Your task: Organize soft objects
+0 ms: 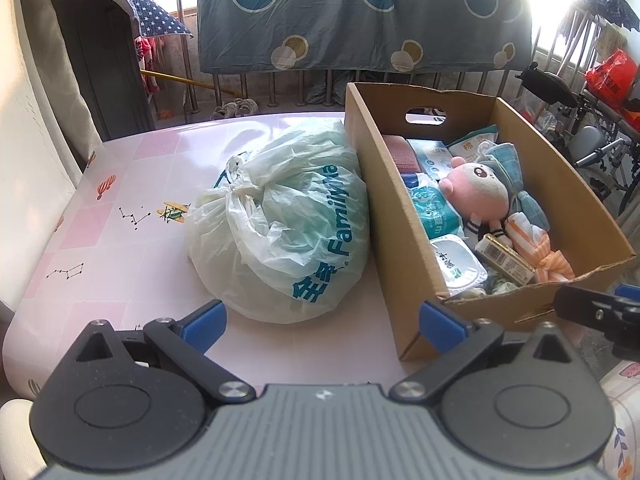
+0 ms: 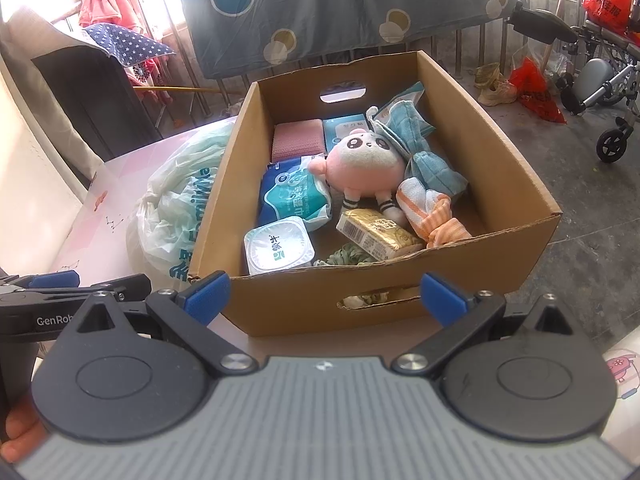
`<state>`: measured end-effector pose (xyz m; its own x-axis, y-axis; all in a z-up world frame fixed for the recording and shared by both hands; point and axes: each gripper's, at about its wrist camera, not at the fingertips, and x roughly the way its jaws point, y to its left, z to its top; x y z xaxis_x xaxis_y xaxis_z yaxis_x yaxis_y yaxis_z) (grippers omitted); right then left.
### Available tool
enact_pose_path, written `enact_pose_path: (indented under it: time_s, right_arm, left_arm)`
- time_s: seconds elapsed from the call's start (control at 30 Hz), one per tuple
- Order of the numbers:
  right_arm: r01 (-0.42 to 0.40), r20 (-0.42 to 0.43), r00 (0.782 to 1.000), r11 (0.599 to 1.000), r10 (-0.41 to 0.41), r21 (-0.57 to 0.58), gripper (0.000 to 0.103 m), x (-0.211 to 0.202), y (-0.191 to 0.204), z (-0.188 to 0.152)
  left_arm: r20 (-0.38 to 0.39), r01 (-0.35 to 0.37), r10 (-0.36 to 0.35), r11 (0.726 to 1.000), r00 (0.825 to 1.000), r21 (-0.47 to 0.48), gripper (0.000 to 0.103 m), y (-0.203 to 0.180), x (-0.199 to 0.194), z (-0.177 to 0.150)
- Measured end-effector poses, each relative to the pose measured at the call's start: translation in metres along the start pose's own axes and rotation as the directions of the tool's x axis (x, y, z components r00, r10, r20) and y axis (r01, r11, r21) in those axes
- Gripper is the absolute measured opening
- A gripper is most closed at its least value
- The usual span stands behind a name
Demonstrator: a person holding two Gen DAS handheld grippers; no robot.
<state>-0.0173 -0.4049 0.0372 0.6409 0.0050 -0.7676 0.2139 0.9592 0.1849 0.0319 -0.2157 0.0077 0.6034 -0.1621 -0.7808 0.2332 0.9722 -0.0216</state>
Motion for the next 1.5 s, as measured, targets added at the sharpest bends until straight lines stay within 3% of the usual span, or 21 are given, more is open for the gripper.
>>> enact_pose_path:
  time_s: [0.63, 1.5]
  right_arm:
    - [0.059, 0.005, 0.998, 0.998, -0.059, 0.011, 0.102, -0.015, -0.025, 0.002]
    - [0.035, -0.031, 0.999, 0.998, -0.033, 0.050, 0.102, -0.002, -0.036, -0.002]
  left_arm:
    - [-0.026, 0.072, -0.070, 0.996, 0.997, 0.045, 0.103, -0.031, 0.003, 0.001]
    - [-0.032, 0.062, -0.060, 0.997, 0.998, 0.047, 0.103, -0.033, 0.005, 0.001]
